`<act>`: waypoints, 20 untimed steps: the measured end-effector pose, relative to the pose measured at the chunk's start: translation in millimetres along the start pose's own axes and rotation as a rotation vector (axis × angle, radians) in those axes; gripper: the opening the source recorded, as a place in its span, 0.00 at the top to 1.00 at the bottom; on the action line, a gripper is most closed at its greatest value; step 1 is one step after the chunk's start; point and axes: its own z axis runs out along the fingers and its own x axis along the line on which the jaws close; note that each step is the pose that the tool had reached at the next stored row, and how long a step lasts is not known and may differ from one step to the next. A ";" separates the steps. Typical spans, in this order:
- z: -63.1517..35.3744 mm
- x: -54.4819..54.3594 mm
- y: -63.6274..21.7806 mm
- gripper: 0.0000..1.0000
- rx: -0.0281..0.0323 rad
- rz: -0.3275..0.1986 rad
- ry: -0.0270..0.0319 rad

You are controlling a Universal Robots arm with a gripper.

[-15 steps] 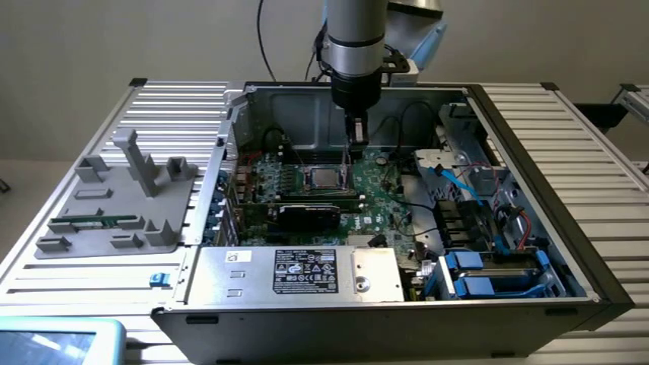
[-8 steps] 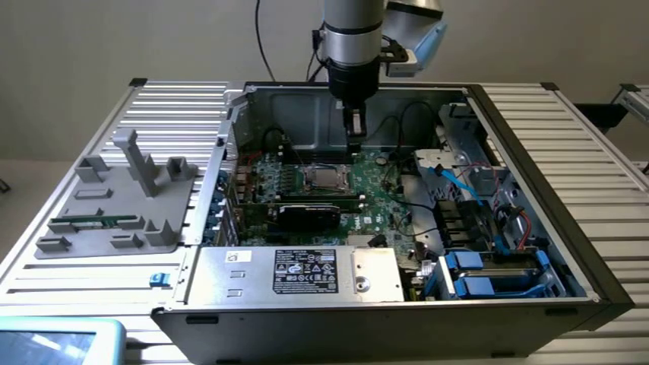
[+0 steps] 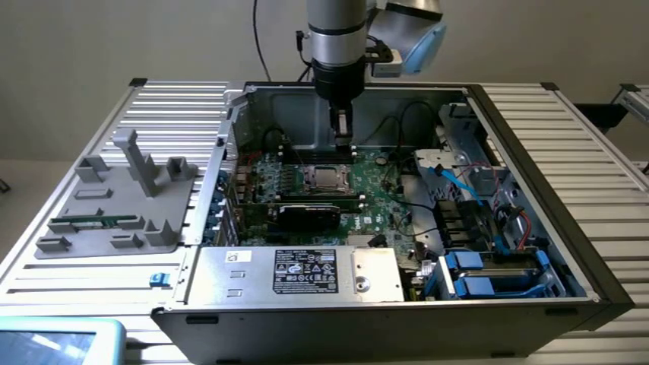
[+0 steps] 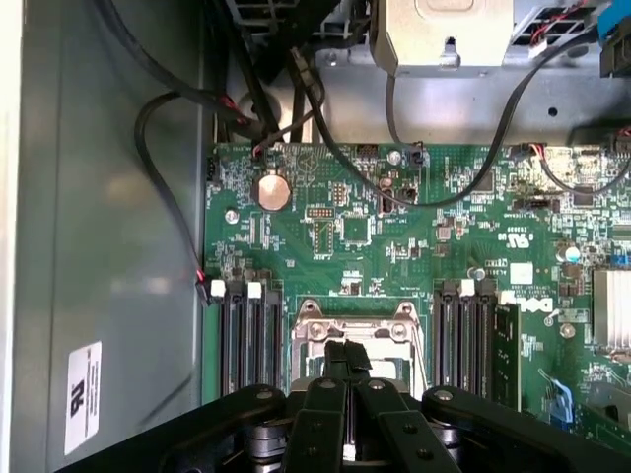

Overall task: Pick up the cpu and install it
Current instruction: 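Close the cpu cover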

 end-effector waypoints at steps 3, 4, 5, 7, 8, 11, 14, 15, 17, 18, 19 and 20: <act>0.8 -0.1 -8.2 0.91 -0.0007 -0.002 0.0005; 1.7 -0.2 -10.8 0.91 -0.0009 -0.004 0.0005; 3.0 -0.5 -12.8 0.91 -0.0009 -0.005 0.0006; 6.1 -1.7 -17.2 0.91 -0.0008 -0.007 0.0008; 7.7 -2.3 -19.5 0.91 -0.0008 -0.008 0.0008; 12.6 -4.4 -25.5 0.91 -0.0008 -0.010 0.0011; 17.5 -6.9 -30.0 0.91 -0.0005 -0.011 0.0011; 19.1 -7.7 -30.8 0.91 -0.0005 -0.011 0.0011; 22.8 -10.3 -31.4 0.91 -0.0002 -0.011 0.0012; 24.5 -11.4 -31.6 0.91 0.0002 -0.011 0.0012; 26.3 -12.0 -31.8 0.91 0.0008 -0.011 0.0012; 28.1 -12.1 -32.1 0.91 0.0020 -0.010 0.0012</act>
